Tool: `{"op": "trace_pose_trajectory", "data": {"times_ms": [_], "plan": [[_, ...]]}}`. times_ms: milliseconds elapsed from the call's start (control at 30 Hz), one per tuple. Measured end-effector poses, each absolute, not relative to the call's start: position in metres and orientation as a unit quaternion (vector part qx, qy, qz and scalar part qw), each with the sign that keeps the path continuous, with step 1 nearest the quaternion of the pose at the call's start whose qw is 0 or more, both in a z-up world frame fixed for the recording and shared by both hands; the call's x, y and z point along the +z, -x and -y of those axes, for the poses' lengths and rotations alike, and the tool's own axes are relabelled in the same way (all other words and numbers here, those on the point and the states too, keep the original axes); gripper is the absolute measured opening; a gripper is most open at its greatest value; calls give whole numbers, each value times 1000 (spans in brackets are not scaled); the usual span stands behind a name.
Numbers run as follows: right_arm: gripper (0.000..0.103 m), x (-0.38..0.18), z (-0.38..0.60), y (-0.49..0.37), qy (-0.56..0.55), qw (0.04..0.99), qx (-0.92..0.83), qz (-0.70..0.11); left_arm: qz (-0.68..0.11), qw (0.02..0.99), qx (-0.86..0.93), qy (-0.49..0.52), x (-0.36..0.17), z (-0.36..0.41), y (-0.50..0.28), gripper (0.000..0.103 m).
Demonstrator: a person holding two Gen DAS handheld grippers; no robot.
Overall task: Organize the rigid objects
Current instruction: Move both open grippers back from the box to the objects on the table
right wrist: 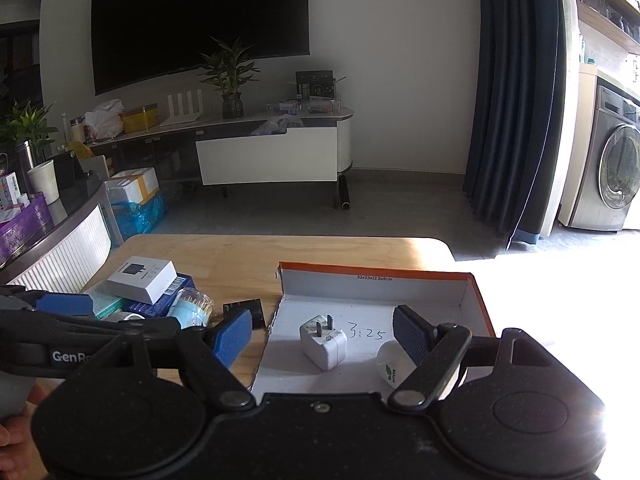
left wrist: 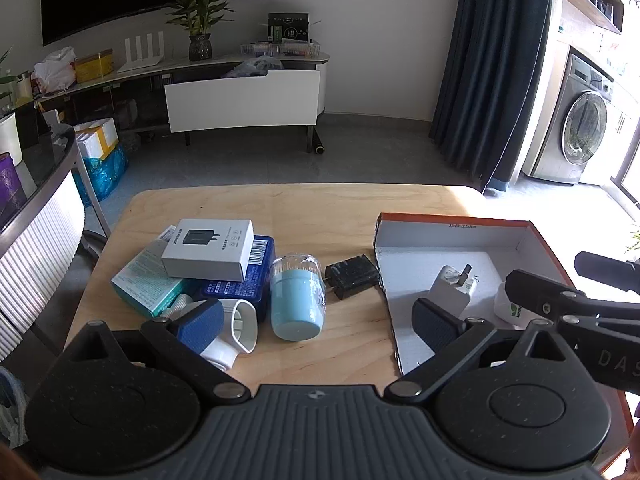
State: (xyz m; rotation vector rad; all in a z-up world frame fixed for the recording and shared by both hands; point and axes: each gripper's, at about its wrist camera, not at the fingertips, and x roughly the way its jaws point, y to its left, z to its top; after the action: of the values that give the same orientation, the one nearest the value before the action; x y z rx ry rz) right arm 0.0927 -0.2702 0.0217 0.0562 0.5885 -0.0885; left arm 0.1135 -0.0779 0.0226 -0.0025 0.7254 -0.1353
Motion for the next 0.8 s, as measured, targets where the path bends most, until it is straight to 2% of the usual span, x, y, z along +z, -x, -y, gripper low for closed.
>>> {"op": "trace_pose_trajectory", "data": {"times_ms": [800], "plan": [[92, 15, 219, -108, -6, 952, 17, -305, -358, 933, -8, 24, 21, 27, -99, 103]]}}
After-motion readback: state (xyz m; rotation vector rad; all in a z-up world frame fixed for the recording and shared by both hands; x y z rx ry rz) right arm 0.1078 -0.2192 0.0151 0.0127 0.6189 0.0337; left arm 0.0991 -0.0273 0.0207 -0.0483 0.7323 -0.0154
